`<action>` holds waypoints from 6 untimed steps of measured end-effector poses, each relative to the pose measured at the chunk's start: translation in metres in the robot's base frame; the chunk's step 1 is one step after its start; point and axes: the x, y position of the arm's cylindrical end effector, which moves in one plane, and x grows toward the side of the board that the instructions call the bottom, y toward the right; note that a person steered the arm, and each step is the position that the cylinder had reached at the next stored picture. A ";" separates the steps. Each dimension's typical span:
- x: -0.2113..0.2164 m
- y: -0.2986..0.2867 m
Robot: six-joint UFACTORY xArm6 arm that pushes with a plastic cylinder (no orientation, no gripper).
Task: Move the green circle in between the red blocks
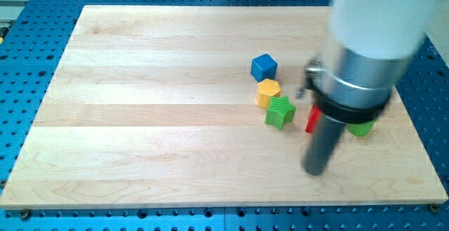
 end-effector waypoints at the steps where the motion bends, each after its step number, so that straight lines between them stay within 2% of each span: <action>1: -0.013 0.062; 3: -0.027 0.077; 6: -0.061 0.061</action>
